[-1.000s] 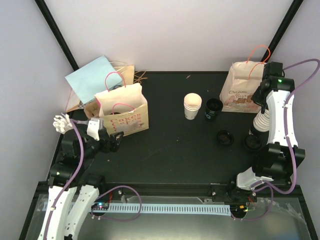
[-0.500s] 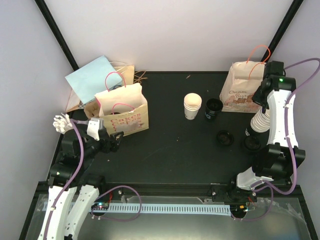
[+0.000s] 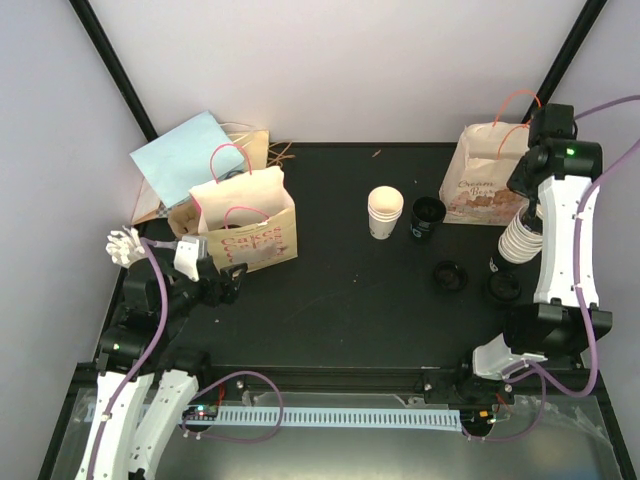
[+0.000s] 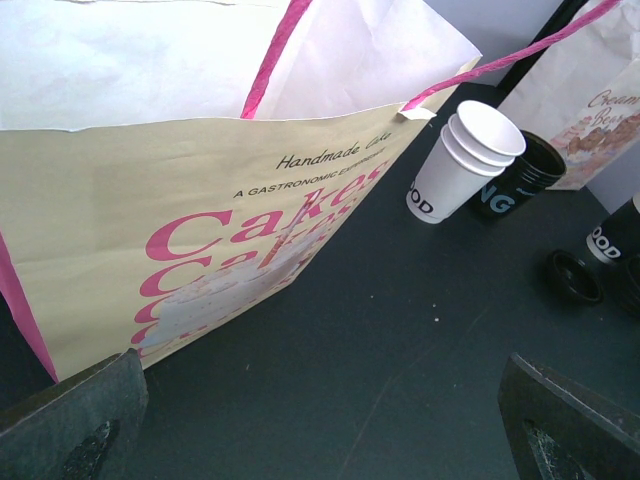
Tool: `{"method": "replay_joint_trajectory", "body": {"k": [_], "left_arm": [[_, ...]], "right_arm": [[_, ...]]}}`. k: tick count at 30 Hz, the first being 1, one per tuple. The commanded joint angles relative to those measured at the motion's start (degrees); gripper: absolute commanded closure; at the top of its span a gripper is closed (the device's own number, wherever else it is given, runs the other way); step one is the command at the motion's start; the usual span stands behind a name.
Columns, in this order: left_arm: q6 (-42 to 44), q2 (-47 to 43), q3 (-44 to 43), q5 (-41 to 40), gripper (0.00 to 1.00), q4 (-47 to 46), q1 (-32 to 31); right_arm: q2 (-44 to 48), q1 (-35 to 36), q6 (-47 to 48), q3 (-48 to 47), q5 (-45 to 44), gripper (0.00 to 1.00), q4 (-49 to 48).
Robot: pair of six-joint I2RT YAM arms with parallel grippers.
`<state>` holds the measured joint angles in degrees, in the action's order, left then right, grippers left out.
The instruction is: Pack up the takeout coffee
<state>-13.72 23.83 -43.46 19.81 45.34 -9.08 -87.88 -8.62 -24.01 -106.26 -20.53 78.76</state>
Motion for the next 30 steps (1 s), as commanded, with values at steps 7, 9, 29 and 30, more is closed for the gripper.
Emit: {"method": "replay_joint_trajectory", "body": {"k": [7, 9, 29, 30], "left_arm": [[0.3, -0.2, -0.1, 1.0, 0.01, -1.4, -0.4], [0.2, -0.3, -0.1, 1.0, 0.01, -1.4, -0.4], [0.3, 0.8, 0.0, 1.4, 0.01, -1.3, -0.5], [0.3, 0.9, 0.0, 1.4, 0.01, -1.3, -0.5]], "right_arm": [[-0.3, 1.9, -1.5, -13.3, -8.9, 0.99, 6.9], [-0.2, 2.0, -1.5, -15.9, -8.6, 0.99, 7.6], [19.3, 26.8, 7.9, 6.1, 36.2, 0.99, -11.6], [20.4, 30.3, 8.4, 9.6, 35.9, 0.99, -13.3]]}}
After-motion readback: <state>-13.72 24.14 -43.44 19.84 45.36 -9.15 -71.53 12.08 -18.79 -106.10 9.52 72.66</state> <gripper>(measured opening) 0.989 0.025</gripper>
